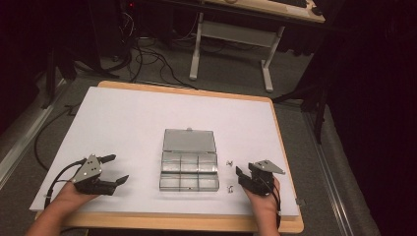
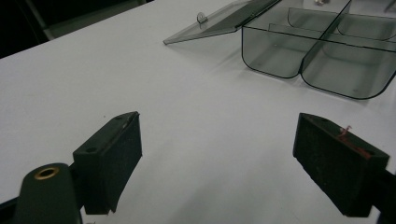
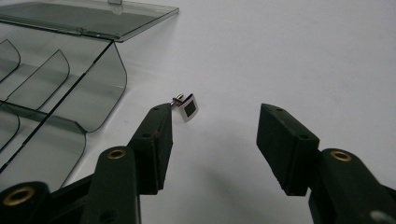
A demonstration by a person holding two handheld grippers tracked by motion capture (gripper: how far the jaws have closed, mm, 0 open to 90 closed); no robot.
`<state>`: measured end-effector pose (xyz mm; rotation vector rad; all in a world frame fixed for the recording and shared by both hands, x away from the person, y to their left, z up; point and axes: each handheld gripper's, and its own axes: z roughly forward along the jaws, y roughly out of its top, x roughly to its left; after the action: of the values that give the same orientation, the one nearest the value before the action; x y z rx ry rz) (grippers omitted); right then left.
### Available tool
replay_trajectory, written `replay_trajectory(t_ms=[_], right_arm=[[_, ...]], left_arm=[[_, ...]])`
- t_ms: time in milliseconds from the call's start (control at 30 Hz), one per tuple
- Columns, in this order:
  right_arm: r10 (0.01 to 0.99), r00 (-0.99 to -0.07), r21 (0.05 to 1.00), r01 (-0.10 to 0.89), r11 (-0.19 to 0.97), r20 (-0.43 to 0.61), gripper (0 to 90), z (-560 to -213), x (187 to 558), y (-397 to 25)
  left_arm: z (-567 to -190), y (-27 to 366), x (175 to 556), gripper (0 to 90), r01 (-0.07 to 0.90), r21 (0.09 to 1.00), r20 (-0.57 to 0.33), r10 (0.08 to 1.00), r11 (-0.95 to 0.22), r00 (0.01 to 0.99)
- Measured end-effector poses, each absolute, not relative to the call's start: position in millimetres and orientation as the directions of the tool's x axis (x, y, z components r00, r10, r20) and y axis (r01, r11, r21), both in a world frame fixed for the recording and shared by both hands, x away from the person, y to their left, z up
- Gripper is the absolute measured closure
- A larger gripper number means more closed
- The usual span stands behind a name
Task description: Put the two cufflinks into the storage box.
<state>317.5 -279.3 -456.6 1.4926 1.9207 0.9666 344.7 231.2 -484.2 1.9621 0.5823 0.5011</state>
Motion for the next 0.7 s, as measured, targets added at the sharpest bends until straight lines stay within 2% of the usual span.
replay_trajectory(t_ms=[200,400,567,700], right_arm=[[0.966,-0.257,0.754,0.635,0.17,-0.002,46.3,-450.5,325.4,-282.6],[0.96,-0.276,0.707,0.688,0.166,0.043,49.6,-441.8,330.1,-281.5],[0.958,-0.287,0.668,0.714,0.207,0.01,49.8,-438.0,332.4,-277.7],[0.955,-0.296,0.63,0.738,0.242,-0.02,51.7,-434.2,334.6,-275.9]], left_arm=[[-484.1,231.1,345.2,15.3,0.182,0.897,0.097,0.582,-0.402,0.808],[-483.9,232.3,345.7,15.3,0.185,0.9,0.086,0.578,-0.394,0.812],[-483.7,233.3,347.0,15.6,0.193,0.901,0.071,0.572,-0.388,0.817],[-484.0,232.1,344.3,15.8,0.171,0.902,0.095,0.568,-0.397,0.818]])
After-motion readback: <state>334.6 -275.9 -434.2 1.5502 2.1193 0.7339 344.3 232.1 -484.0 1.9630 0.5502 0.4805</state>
